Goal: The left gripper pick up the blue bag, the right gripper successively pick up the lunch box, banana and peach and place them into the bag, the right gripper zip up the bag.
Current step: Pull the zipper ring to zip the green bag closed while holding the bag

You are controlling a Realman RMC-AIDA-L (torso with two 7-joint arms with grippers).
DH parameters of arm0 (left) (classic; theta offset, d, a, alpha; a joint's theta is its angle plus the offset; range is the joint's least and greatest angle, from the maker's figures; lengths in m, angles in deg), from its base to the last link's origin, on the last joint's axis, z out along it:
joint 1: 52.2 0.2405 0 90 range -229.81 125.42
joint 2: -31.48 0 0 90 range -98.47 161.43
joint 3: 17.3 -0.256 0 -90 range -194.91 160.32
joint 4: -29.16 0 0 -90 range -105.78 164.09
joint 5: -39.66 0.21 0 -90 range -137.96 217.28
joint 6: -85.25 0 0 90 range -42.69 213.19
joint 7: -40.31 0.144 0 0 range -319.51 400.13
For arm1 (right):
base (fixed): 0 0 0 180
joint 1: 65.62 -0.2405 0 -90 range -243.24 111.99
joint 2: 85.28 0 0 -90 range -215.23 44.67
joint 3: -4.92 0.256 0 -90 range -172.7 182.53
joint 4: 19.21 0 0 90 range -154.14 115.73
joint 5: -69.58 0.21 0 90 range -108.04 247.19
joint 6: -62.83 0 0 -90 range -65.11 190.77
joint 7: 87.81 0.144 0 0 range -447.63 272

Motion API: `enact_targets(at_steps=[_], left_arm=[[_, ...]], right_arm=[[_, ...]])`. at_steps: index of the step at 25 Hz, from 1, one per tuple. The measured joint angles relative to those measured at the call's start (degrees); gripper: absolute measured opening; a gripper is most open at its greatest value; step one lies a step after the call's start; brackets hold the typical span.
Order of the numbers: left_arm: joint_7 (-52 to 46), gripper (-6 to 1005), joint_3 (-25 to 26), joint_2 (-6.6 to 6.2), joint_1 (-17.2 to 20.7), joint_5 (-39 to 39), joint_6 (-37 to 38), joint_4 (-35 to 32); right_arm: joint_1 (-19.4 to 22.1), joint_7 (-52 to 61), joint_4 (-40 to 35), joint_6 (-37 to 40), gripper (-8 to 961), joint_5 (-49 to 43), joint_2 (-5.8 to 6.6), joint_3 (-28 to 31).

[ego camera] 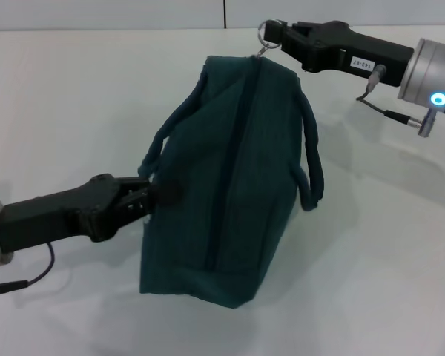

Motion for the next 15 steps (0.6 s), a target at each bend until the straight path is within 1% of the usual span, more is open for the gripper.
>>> enact_targets(at_steps=[3,5,6,7,12,15], left_arm=[[0.23,53,1.70,-0.32,0.81,-0.58,-0.33,0.98],[0.97,52,4.15,-0.41,1.43,-0.54,-0.74,2.11],[0.97,52,4.15,-0.41,1.43,-0.54,-0.74,2.11],[1.42,52,5.37,-0.46,2.03,-0.39,-2.00,2.64],[0.63,52,5.66,-0.50,2.81,-0.11,-5.12,3.00],[-0.61,52,5.69,-0.78,3.00,0.10,-7.10,3.41]], right_arm=[[0.73,-0.17,-0.11,-0.78,85,0.09,-0.04,0.00],[1.23,-0.25,-0.42,-0.59,86,0.12,-0.04,0.02],[1.63,-0.27,-0.86,-0.37,86,0.14,-0.08,0.02],[2.15,-0.28,-1.31,-0.10,86,0.15,-0.10,0.00],[6.02,0.15,-5.55,2.47,88,0.41,-0.38,-0.56],[8.57,1.04,-8.31,3.34,89,1.95,-0.42,-1.89]])
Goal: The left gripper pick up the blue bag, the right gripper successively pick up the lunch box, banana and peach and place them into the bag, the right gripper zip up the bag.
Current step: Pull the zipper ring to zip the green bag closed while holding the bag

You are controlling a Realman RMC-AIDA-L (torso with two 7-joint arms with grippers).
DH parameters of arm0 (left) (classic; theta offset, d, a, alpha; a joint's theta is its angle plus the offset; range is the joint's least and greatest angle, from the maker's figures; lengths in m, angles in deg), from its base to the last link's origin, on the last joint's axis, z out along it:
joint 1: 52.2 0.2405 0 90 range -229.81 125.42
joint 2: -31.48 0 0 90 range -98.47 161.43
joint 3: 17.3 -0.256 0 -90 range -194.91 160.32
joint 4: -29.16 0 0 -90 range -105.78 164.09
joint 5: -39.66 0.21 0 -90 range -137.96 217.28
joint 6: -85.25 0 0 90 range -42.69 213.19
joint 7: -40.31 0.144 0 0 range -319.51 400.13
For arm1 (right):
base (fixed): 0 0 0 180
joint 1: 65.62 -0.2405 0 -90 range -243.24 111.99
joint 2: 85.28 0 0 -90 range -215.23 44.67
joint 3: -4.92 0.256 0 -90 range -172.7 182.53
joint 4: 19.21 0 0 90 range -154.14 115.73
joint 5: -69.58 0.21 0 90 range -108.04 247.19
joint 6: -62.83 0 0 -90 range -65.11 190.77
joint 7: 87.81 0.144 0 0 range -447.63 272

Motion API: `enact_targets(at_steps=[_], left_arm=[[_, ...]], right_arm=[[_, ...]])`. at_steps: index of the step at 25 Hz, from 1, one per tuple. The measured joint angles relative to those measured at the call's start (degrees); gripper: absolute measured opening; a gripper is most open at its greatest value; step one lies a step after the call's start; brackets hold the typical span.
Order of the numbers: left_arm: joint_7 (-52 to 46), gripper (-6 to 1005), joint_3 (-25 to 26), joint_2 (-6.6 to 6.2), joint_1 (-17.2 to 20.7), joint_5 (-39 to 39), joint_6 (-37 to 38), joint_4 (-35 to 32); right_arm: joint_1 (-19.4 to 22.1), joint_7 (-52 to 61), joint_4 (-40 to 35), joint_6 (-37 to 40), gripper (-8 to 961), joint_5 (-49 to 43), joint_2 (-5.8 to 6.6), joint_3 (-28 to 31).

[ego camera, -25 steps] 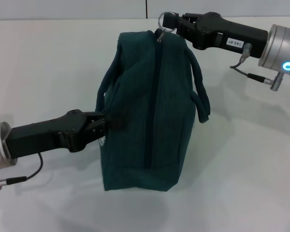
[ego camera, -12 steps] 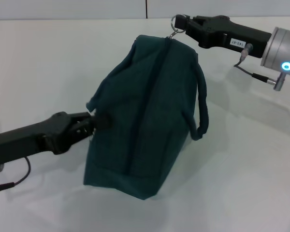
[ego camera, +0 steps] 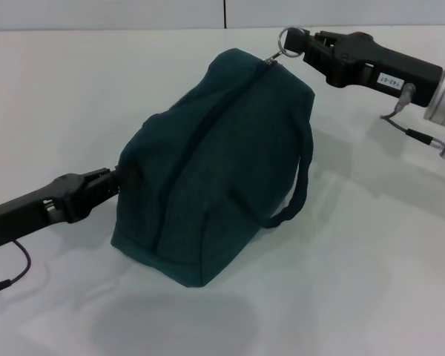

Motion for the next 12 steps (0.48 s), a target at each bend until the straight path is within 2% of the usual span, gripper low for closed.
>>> enact_targets(at_steps=[6,10,12], left_arm=[[-1.04,51,-0.19,-0.19,-0.04,0.10,-2.20,-0.05],[-1.48,51,-0.45,-1.02,-0.11,0.51,-1.86,-0.66],[-1.48,126,-0.45,-1.02,-0.11,0.51,-1.86,-0.66]], right_arm=[[1.76,0.86,-1.42,-0.12,92,1.01,0.16,-1.11],[2.06,0.82,-1.30,-0.08,93,1.07,0.27,-1.05],[2.26,0.76,-1.28,0.05,94,1.08,0.29,-0.88]])
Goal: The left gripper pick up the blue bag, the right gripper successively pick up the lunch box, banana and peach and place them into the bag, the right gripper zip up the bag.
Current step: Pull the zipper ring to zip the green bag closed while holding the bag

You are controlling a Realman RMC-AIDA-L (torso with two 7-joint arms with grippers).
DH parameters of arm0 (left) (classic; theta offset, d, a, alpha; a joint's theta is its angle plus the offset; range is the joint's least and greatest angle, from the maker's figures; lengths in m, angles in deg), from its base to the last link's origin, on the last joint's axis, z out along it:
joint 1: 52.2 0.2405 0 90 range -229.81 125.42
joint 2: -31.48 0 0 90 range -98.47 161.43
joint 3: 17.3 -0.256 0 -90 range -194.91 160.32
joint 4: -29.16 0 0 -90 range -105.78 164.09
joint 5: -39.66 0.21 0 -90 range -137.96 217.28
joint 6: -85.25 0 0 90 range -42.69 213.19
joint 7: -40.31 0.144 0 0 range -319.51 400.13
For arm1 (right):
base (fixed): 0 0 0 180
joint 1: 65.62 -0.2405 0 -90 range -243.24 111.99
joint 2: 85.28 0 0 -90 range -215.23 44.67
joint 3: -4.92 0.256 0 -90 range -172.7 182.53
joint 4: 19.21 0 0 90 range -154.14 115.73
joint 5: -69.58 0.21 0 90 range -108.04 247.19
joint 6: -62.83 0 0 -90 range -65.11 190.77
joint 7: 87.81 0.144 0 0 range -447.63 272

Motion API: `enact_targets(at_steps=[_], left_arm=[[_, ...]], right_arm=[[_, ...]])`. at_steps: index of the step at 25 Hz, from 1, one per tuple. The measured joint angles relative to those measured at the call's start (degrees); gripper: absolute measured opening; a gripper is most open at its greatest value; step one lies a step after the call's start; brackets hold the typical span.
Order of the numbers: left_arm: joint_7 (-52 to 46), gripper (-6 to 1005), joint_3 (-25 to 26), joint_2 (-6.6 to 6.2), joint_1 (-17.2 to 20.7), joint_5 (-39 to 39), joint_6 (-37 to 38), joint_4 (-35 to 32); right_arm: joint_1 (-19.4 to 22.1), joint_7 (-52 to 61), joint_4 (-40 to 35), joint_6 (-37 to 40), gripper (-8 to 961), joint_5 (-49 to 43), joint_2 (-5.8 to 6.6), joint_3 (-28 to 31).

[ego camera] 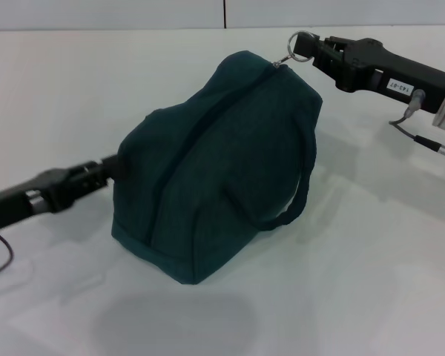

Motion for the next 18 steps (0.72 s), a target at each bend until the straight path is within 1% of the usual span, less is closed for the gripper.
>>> enact_targets(at_steps=[1,2,3,7,10,12,14,16,17,18], left_arm=[[-0.62,163,0.18,-0.47,-0.03,-0.02,0.19,-0.15],[-2.75,201,1.32,-1.22,-0.09,-0.72,0.58,-1.04],[-4.37,238,2.76,-1.52,-0.27,-0.92,0.77,-2.14],[-7.96,385,6.27,-1.95,-1.80,-1.02,1.29,-3.85],[-9.80,495,7.00,-2.80,-4.28,-0.97,1.34,-4.15],[-11.29,566,6.79,-3.47,-7.37,-0.05,1.29,-4.65],[-13.41,637,6.69,-3.99,-10.65,2.44,0.81,-4.90],[-16.84,699,6.64,-4.38,-14.73,6.08,-0.55,-4.98],[-17.67,725,6.64,-4.43,-15.69,6.98,-0.90,-5.01],[-20.01,751,6.60,-4.49,-18.37,9.99,-1.82,-5.10]], right_arm=[[0.08,-0.05,0.09,0.04,94,0.03,0.01,0.12],[0.11,-0.10,0.23,0.05,95,0.05,0.01,0.20],[0.11,-0.16,0.34,0.07,95,0.09,0.01,0.28],[0.18,-0.35,0.80,0.14,97,0.74,0.01,0.48],[0.23,-0.56,1.28,0.18,98,1.49,0.01,0.49],[0.23,-0.72,1.32,0.24,98,1.57,0.02,0.47],[0.15,-0.97,1.33,0.33,99,1.59,0.01,0.34],[0.08,-1.24,1.34,0.43,100,1.59,-0.01,0.27],[0.06,-1.30,1.33,0.50,100,1.59,-0.03,0.25],[0.04,-1.33,1.34,0.54,101,1.59,-0.04,0.24]])
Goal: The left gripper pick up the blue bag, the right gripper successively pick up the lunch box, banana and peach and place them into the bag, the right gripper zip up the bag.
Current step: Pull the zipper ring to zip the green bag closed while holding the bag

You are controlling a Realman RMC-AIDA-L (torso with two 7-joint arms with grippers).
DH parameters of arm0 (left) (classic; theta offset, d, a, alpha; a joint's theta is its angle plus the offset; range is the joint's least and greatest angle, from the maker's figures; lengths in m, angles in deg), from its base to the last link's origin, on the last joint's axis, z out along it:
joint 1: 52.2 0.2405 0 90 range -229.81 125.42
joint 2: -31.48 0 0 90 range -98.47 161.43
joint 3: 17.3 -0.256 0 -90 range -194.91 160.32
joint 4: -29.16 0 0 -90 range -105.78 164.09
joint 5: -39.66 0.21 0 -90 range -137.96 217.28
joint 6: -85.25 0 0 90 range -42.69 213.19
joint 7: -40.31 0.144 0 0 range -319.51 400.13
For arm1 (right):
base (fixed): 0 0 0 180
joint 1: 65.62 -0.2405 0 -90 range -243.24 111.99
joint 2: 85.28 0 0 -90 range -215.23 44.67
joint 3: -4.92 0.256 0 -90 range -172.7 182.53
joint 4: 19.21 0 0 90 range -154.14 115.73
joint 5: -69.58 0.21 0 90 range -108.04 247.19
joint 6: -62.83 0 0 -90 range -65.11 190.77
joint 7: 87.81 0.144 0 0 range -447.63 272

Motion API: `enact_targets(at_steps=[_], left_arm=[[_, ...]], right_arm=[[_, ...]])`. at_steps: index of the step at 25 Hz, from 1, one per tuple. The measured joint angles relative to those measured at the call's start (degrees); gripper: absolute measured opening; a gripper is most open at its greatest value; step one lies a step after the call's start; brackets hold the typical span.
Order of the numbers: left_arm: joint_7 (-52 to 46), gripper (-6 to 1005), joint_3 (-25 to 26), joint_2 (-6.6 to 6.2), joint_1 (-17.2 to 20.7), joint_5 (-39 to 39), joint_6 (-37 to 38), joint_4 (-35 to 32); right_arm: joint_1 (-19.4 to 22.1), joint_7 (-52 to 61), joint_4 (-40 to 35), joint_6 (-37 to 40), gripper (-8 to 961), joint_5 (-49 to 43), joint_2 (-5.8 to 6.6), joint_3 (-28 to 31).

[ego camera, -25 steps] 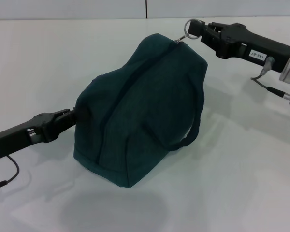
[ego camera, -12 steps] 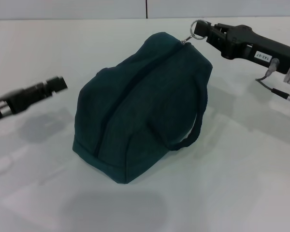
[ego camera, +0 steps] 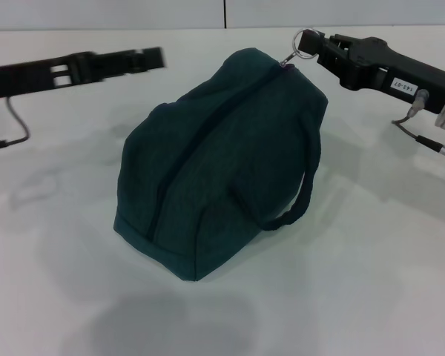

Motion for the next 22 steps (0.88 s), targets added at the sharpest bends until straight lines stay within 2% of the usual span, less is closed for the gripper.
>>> enact_targets(at_steps=[5,7,11,17,22], left_arm=[[-4.68,884,-0.04,0.34,-7.02,7.83,-0.65,-0.10],[-6.18,882,-0.14,0.46,-8.13,8.52,-1.26,-0.10],[-7.79,880,-1.79,0.64,-9.22,8.67,-3.22,-0.10],[-8.61,877,-4.64,1.76,-9.72,9.01,-6.10,-0.10],[-8.51,875,-6.62,2.15,-9.96,9.02,-6.52,-0.10]], right_arm=[[-0.08,-0.23,0.01,0.62,103,0.00,-0.03,0.10],[-0.22,-0.78,0.15,0.99,103,0.00,-0.04,-0.01],[-0.48,-1.60,0.69,1.60,105,0.04,-0.20,-0.16],[-0.36,-1.78,0.72,1.96,107,0.24,-0.14,0.10],[-0.27,-2.16,0.79,2.60,109,0.70,-0.05,0.09]])
